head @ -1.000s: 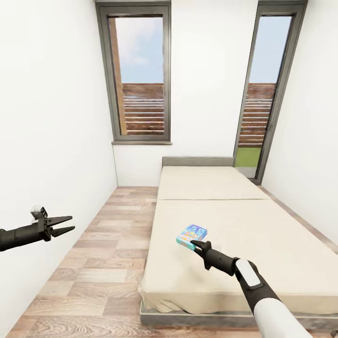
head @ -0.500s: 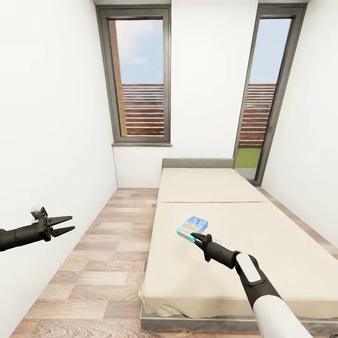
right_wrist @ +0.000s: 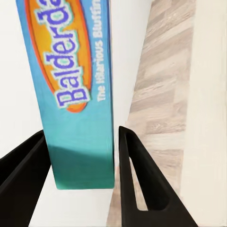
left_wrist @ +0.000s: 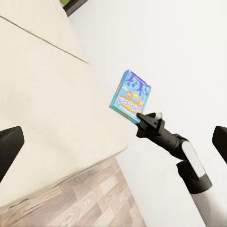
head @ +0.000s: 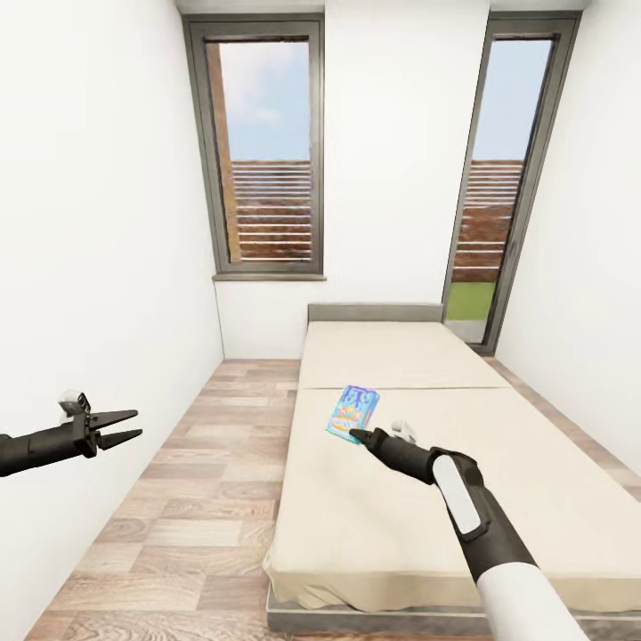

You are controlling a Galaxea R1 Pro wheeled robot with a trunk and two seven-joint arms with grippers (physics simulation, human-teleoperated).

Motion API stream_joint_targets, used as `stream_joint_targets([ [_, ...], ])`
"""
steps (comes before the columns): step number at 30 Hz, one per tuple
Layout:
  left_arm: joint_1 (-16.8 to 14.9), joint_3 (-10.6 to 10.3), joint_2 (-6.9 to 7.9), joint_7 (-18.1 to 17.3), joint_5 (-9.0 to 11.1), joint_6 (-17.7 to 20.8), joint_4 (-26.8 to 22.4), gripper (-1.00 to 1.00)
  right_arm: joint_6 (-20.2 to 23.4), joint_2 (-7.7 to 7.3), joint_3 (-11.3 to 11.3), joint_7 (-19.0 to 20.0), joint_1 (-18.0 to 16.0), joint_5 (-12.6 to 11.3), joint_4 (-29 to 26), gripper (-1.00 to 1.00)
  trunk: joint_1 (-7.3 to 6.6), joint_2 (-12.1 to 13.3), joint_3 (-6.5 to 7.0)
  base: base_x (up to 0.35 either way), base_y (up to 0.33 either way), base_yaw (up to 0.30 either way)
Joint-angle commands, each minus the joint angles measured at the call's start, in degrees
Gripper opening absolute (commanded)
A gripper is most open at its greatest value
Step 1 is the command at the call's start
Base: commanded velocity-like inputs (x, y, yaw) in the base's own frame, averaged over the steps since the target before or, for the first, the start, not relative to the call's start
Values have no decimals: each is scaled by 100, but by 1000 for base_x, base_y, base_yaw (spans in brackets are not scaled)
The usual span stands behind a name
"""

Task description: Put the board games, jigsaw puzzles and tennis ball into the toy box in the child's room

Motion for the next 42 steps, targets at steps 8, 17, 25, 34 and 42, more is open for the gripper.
stream_joint_targets([
  [8,-3,-39,-124,40,-48,79,-30,100,152,0,59,-4,19,246,-361,-100,-177,319,137,0,0,0],
  [17,-3,-45,-164,438,-53,80,-34,100,151,3,64,18,102,193,-393,-100,-374,680,299,0,0,-76],
  [25,-14,-45,-192,791,-53,84,-34,100,130,-57,57,29,106,177,-362,-100,-550,1001,443,0,0,-261],
  [34,-35,-36,-351,1395,-47,90,-41,100,115,-75,38,33,107,177,-334,-100,-748,1362,604,0,0,-275],
  [42,-38,-28,-363,1466,-48,91,-43,100,113,-76,37,45,105,177,-325,-100,-923,1683,748,0,0,-277],
])
